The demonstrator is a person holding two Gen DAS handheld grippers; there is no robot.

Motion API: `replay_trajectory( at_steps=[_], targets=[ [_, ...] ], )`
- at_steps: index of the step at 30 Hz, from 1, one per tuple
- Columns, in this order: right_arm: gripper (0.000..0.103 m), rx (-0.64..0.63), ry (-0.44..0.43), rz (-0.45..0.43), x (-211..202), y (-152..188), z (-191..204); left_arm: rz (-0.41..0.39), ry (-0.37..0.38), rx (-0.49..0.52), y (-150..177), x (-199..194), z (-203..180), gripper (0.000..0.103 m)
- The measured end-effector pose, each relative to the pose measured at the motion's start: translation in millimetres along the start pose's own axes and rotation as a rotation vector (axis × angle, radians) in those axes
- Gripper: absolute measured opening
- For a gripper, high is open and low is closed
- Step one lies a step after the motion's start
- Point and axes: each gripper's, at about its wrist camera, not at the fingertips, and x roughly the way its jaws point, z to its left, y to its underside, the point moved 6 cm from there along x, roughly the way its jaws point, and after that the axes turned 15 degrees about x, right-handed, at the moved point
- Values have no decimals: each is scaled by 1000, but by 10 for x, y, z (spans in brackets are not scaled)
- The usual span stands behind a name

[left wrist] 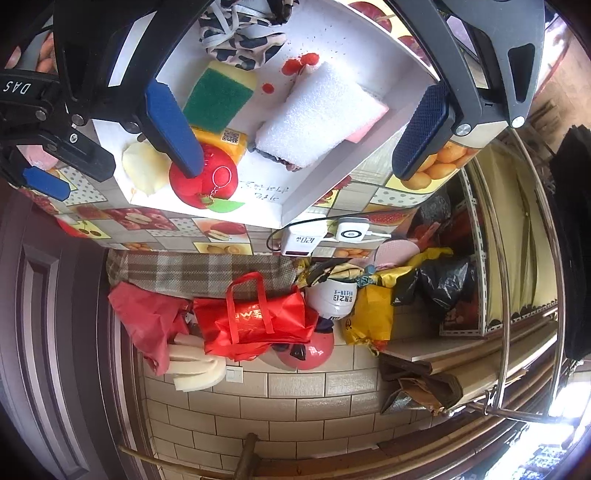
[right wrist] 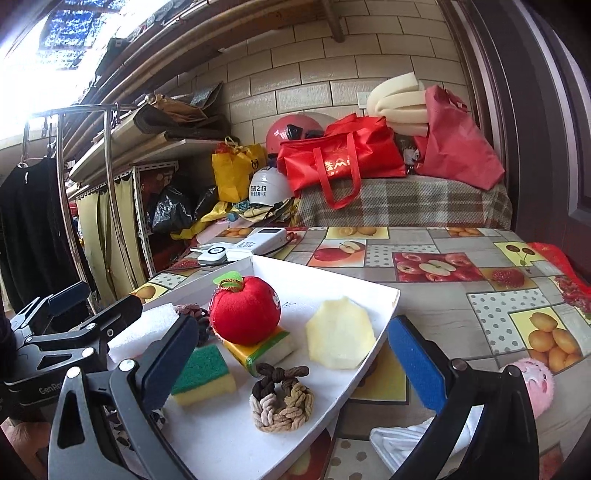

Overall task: Organize soft objects
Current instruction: 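Move both open tools back to the white glove and pink plush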

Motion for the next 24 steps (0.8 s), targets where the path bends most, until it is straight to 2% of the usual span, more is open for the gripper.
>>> replay_trajectory(
  at_steps=[2, 7, 10, 11, 12, 13, 14, 15, 17, 19, 20, 22, 24],
  targets=[
    [103, -20, 31, -11, -49, 8, 5, -20, 28, -9, 4, -57, -12, 103],
    [103, 13, 77, -96, -312, -47, -176, -25, 165, -38, 3, -114, -111, 103],
    [103, 63, 102, -134, -504, -127, -411, -15, 259, 26, -62, -120, -248, 103],
    [103, 88, 103, -144, -574, -162, -497, 31, 313, 47, -90, -102, -310, 103],
    [103, 115, 96, -161, -665, -202, -604, 83, 390, 21, -130, -77, -323, 103],
    [103, 134, 94, -182, -747, -233, -698, 100, 473, -67, -195, -84, -271, 103],
    [103, 148, 99, -211, -828, -265, -802, 88, 521, -186, -272, -109, -165, 103],
    [103, 155, 108, -243, -903, -291, -899, 63, 531, -302, -348, -141, -28, 103],
    [103, 151, 131, -277, -982, -326, -1043, 11, 454, -415, -440, -210, 159, 103],
    [103, 138, 162, -274, -1015, -366, -1149, -51, 339, -422, -469, -304, 191, 103],
    [103, 133, 172, -267, -1035, -385, -1197, -80, 306, -420, -445, -344, 151, 103],
    [103, 122, 187, -265, -1096, -411, -1304, -114, 291, -387, -376, -386, -49, 103],
    [103, 109, 218, -239, -1126, -410, -1448, -116, 330, -294, -322, -384, -355, 103]
  ],
)
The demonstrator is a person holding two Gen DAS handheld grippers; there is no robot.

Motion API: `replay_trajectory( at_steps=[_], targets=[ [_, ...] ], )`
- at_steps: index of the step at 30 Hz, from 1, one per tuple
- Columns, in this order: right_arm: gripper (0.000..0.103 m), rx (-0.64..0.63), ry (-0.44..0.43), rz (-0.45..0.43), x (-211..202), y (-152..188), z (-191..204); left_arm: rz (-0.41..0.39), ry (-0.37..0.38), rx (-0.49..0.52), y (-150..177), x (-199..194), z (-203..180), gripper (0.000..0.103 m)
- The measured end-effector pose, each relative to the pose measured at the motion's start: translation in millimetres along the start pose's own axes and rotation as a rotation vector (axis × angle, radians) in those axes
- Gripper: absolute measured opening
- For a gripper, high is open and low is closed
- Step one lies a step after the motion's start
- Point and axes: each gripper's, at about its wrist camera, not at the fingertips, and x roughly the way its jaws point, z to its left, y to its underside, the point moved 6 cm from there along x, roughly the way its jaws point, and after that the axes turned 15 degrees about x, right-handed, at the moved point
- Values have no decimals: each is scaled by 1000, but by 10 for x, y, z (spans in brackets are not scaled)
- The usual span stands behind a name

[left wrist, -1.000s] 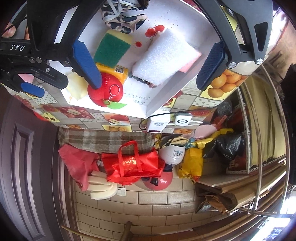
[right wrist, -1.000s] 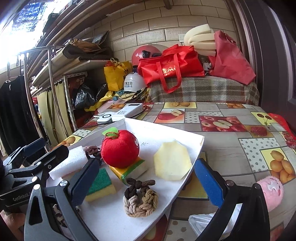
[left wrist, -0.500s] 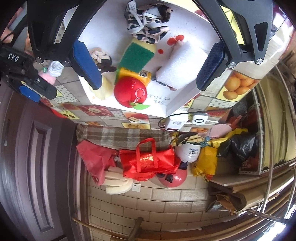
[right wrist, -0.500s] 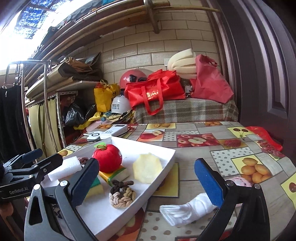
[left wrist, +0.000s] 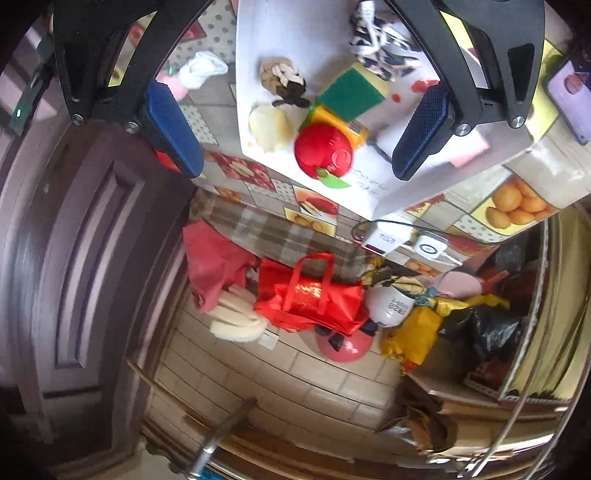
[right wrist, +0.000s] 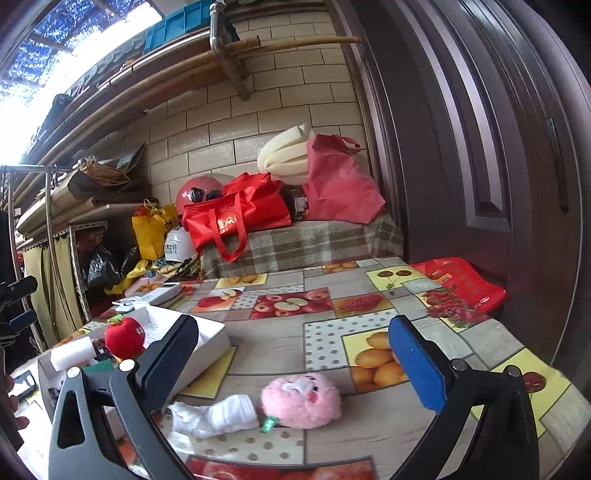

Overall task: Organize soft objects
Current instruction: 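Move both open tools back to the white glove and pink plush, then grasp the white glove with the left tool while the right tool grasps the pink plush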

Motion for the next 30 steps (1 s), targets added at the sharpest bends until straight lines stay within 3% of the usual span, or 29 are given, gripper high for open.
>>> replay_trajectory(
  at_steps=[5, 7, 10, 15, 19, 26, 29, 30],
  targets=[
    [103, -3, 72, 207, 164, 148, -372, 96, 146, 337, 337, 258, -944, 103],
    [103, 9, 73, 260, 204, 195, -431, 87, 203, 434, 380, 271, -1265, 103],
    [103, -26, 80, 366, 355, 350, -395, 133, 277, 535, 482, 384, -1616, 103],
    [102, -70, 85, 436, 609, 478, -276, 238, 334, 528, 562, 682, -1779, 103],
    [87, -52, 96, 511, 873, 567, -247, 308, 373, 531, 627, 812, -1847, 103],
    [86, 15, 55, 627, 992, 688, -312, 343, 350, 608, 724, 862, -1975, 103],
    [61, 28, -5, 675, 965, 734, -289, 375, 327, 613, 761, 918, -1951, 103],
    [59, 22, -28, 688, 938, 751, -274, 387, 318, 616, 772, 941, -1952, 103]
  ],
)
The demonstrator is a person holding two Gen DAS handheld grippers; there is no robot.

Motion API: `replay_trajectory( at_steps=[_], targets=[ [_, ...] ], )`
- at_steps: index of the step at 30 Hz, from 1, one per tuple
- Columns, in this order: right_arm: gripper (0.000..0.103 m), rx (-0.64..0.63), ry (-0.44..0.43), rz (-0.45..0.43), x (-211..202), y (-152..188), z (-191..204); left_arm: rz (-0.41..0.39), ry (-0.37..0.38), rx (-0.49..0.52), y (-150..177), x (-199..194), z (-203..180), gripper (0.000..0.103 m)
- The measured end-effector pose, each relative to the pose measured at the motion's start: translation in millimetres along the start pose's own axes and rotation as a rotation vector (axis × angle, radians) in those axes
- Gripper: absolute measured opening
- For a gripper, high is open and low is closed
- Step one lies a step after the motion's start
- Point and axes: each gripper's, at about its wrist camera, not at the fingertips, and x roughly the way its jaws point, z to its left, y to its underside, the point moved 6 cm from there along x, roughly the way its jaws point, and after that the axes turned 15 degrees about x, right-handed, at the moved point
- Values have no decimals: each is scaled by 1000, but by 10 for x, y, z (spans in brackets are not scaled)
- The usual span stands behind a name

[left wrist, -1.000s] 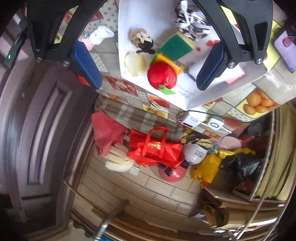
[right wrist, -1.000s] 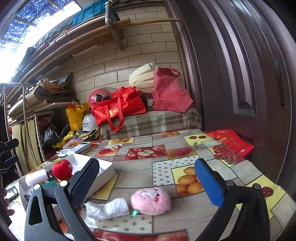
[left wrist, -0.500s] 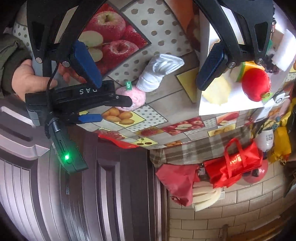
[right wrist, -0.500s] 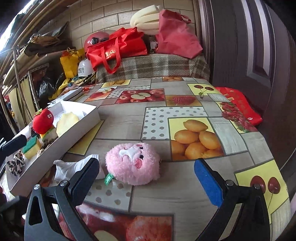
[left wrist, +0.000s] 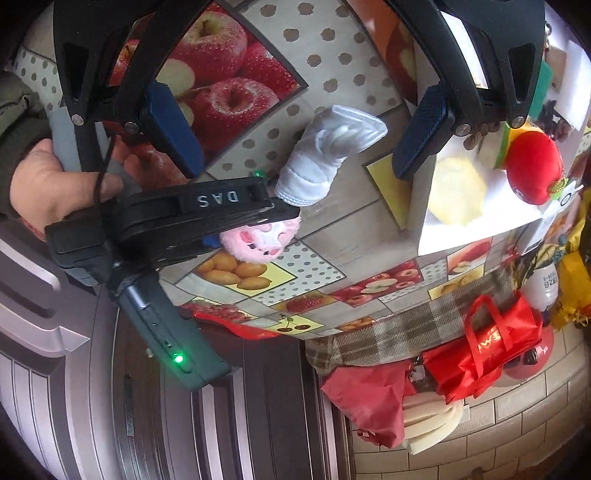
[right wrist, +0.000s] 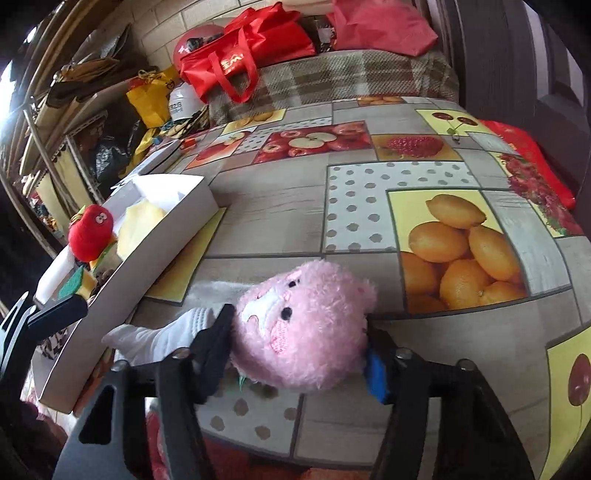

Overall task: Organize soft objects
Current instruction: 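Grasp the white glove with the left tool while the right tool grasps the pink plush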

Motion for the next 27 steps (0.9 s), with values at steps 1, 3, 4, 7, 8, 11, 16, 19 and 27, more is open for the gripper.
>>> replay_trajectory(
  at_steps=[1, 3, 4, 7, 8, 11, 16, 19, 27],
  targets=[
    [57, -13, -4, 2, -29, 25, 2, 11, -1, 1, 5, 21, 1, 103],
    [56, -36, 14, -10, -108, 56, -40, 24, -1, 4, 23, 36, -5, 103],
    [55, -36, 32, -27, -165, 51, -104, 30, -3, 6, 29, 46, -8, 103],
    [55, 73, 59, -88, -330, -47, -438, 49, -1, 9, 49, 80, -16, 103],
    [55, 131, 49, -101, -365, -77, -550, 55, 4, 8, 54, 94, -14, 103],
    [55, 294, -26, -95, -383, -112, -852, 38, -5, 4, 23, 110, 34, 103],
    [56, 272, -37, -97, -390, -125, -781, 25, -54, 37, -88, 241, 102, 103],
    [56, 288, -54, -93, -400, -129, -822, 75, -56, 94, -141, 423, 56, 103],
    [56, 294, -68, -93, -398, -134, -818, 223, -4, 129, 9, 640, -91, 96]
  ],
)
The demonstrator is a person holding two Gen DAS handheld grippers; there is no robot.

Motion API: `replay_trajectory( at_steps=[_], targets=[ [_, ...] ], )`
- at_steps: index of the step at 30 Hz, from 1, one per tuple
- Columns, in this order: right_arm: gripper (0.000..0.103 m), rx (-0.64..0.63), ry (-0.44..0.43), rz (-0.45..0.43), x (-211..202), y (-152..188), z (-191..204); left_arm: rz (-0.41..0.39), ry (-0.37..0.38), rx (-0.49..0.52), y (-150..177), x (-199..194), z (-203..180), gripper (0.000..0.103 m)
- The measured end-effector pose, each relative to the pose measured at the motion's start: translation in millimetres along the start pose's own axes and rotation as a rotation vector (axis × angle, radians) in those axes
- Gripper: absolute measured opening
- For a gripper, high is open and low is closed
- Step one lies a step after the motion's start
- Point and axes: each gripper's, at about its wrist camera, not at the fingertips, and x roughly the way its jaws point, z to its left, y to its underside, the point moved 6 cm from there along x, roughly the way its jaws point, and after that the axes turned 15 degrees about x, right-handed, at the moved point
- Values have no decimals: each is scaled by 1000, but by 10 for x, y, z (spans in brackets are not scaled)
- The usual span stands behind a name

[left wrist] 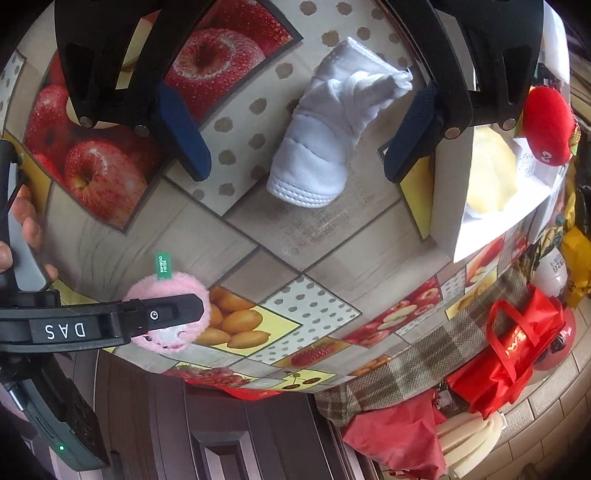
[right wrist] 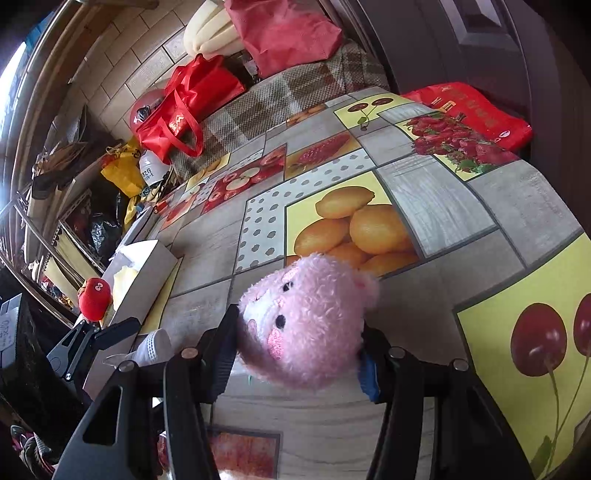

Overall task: Organize soft objects
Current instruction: 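Grasp the white glove with the left tool while the right tool grasps the pink plush, then carry the white glove and pink plush over the white box with both tools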

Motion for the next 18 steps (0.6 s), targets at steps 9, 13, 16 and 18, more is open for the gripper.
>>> replay_trajectory(
  at_steps=[9, 13, 16, 18],
  targets=[
    [56, 0, -5, 5, 3, 7, 10, 14, 108, -90, 109, 30, 36, 79],
    [56, -2, -5, 3, 0, 12, 20, -22, 154, -93, 109, -39, -6, 36],
    [56, 0, -11, -4, -14, 6, 27, -59, 127, -68, 81, -119, -47, 36],
    [56, -2, -14, -14, -30, 0, 33, -103, 103, -50, 60, -207, -61, 36]
  ],
)
